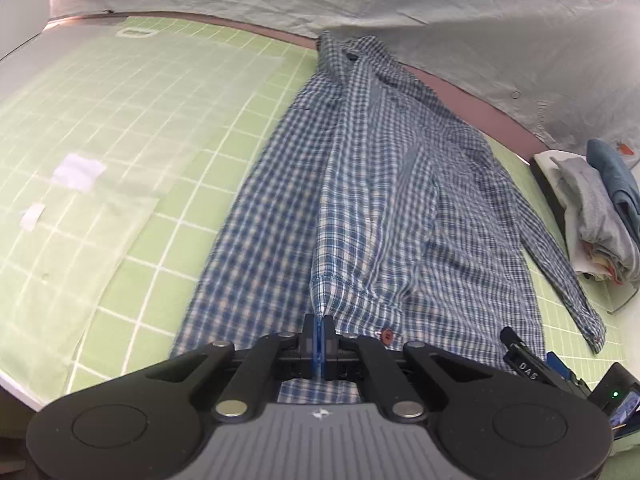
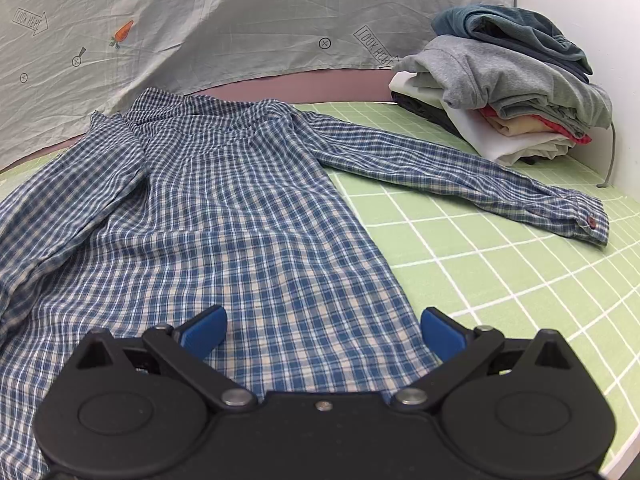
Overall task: Fold clothes
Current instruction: 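Release the shirt hem with the left gripper and withdraw it, then reach the right gripper to the buttoned sleeve cuff and grasp it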
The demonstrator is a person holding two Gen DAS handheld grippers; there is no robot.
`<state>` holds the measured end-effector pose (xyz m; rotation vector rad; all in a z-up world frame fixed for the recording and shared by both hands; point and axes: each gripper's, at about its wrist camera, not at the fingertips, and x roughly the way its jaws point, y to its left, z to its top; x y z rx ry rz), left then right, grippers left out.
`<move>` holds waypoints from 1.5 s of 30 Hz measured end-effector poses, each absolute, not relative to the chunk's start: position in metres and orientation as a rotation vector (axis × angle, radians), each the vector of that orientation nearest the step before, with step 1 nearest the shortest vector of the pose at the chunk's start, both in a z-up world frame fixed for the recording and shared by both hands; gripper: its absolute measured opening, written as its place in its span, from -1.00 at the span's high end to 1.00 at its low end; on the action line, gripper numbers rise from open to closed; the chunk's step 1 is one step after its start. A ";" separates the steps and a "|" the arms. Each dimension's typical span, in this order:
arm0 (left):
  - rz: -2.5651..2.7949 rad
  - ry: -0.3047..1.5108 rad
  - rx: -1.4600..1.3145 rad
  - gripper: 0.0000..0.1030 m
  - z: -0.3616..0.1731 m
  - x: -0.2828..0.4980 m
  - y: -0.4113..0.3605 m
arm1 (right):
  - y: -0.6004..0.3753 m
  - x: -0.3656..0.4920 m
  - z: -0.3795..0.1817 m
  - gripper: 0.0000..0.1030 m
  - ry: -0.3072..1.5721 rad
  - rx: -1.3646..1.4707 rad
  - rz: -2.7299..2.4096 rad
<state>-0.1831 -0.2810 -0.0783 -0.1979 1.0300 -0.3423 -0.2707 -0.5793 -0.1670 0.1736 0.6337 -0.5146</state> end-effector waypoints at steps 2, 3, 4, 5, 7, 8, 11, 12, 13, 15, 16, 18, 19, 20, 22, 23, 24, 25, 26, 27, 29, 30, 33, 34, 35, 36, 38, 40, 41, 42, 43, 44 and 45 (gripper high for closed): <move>-0.314 1.047 -0.201 0.98 -0.086 -0.182 -0.274 | -0.580 -0.271 -0.167 -1.00 0.634 0.173 -0.514; -0.303 1.057 -0.198 0.98 -0.089 -0.181 -0.272 | -0.580 -0.271 -0.167 -1.00 0.634 0.173 -0.514; -0.298 1.065 -0.192 0.97 -0.093 -0.181 -0.271 | -0.580 -0.271 -0.167 -1.00 0.634 0.173 -0.514; -0.293 1.074 -0.185 0.97 -0.097 -0.180 -0.271 | -0.580 -0.271 -0.167 -1.00 0.633 0.173 -0.514; -0.284 1.095 -0.167 0.96 -0.106 -0.180 -0.270 | -0.580 -0.271 -0.167 -1.00 0.633 0.173 -0.514; -0.275 1.105 -0.160 0.96 -0.109 -0.179 -0.270 | -0.580 -0.271 -0.167 -1.00 0.633 0.172 -0.513; -0.251 1.158 -0.139 0.86 -0.119 -0.176 -0.271 | -0.581 -0.271 -0.167 -1.00 0.633 0.171 -0.511; -0.252 1.162 -0.131 0.85 -0.120 -0.176 -0.272 | -0.581 -0.271 -0.167 -1.00 0.633 0.171 -0.511; -0.261 1.159 -0.121 0.73 -0.119 -0.177 -0.272 | -0.581 -0.271 -0.167 -1.00 0.633 0.171 -0.510; -0.277 1.167 -0.095 0.55 -0.118 -0.178 -0.272 | -0.581 -0.271 -0.167 -1.00 0.632 0.171 -0.511; -0.284 1.167 -0.086 0.49 -0.116 -0.178 -0.272 | -0.581 -0.271 -0.167 -1.00 0.632 0.171 -0.512; -0.302 1.165 -0.062 0.36 -0.113 -0.179 -0.272 | -0.580 -0.271 -0.167 -1.00 0.632 0.171 -0.514; -0.307 1.163 -0.044 0.22 -0.111 -0.179 -0.273 | -0.580 -0.272 -0.167 -1.00 0.632 0.171 -0.515; -0.311 1.158 -0.025 0.18 -0.109 -0.179 -0.274 | -0.580 -0.272 -0.167 -1.00 0.632 0.172 -0.515; -0.327 1.134 0.020 0.17 -0.103 -0.177 -0.277 | -0.580 -0.272 -0.166 -1.00 0.633 0.173 -0.517; -0.341 1.120 0.027 0.17 -0.101 -0.175 -0.278 | -0.580 -0.272 -0.166 -1.00 0.633 0.173 -0.518; -0.355 1.105 0.034 0.17 -0.098 -0.174 -0.279 | -0.580 -0.272 -0.166 -1.00 0.634 0.174 -0.518; -0.365 1.095 0.034 0.15 -0.095 -0.172 -0.279 | -0.580 -0.272 -0.166 -1.00 0.635 0.175 -0.519; -0.376 1.090 0.041 0.13 -0.094 -0.170 -0.279 | -0.580 -0.271 -0.166 -1.00 0.636 0.176 -0.521; -0.387 1.086 0.047 0.10 -0.092 -0.168 -0.280 | -0.579 -0.271 -0.166 -1.00 0.639 0.179 -0.526; -0.415 1.079 0.062 0.10 -0.089 -0.164 -0.281 | -0.579 -0.270 -0.165 -1.00 0.646 0.186 -0.539; -0.431 1.076 0.071 0.10 -0.088 -0.161 -0.282 | -0.578 -0.269 -0.165 -1.00 0.651 0.190 -0.545; -0.461 1.062 0.094 0.10 -0.083 -0.151 -0.286 | -0.578 -0.267 -0.163 -1.00 0.669 0.203 -0.564; -0.471 1.053 0.102 0.09 -0.082 -0.147 -0.287 | -0.578 -0.266 -0.163 -1.00 0.676 0.208 -0.570; -0.481 1.043 0.110 0.09 -0.080 -0.144 -0.289 | -0.578 -0.265 -0.162 -1.00 0.683 0.212 -0.575; -0.491 1.034 0.118 0.09 -0.079 -0.141 -0.291 | -0.578 -0.265 -0.162 -1.00 0.687 0.215 -0.576; -0.511 1.015 0.133 0.09 -0.076 -0.134 -0.294 | -0.579 -0.264 -0.162 -1.00 0.695 0.219 -0.579; -0.514 0.997 0.145 0.09 -0.071 -0.127 -0.297 | -0.579 -0.263 -0.161 -1.00 0.704 0.223 -0.581; -0.503 0.983 0.141 0.09 -0.066 -0.125 -0.299 | -0.579 -0.262 -0.161 -1.00 0.708 0.225 -0.582; -0.491 0.968 0.131 0.09 -0.062 -0.123 -0.299 | -0.579 -0.262 -0.160 -1.00 0.712 0.228 -0.583; -0.479 0.953 0.121 0.07 -0.057 -0.121 -0.300 | -0.580 -0.261 -0.160 -1.00 0.716 0.230 -0.584; -0.465 0.940 0.109 0.04 -0.053 -0.120 -0.300 | -0.580 -0.260 -0.160 -1.00 0.721 0.232 -0.586; -0.449 0.924 0.099 -0.10 -0.050 -0.120 -0.302 | -0.580 -0.260 -0.159 -1.00 0.726 0.234 -0.586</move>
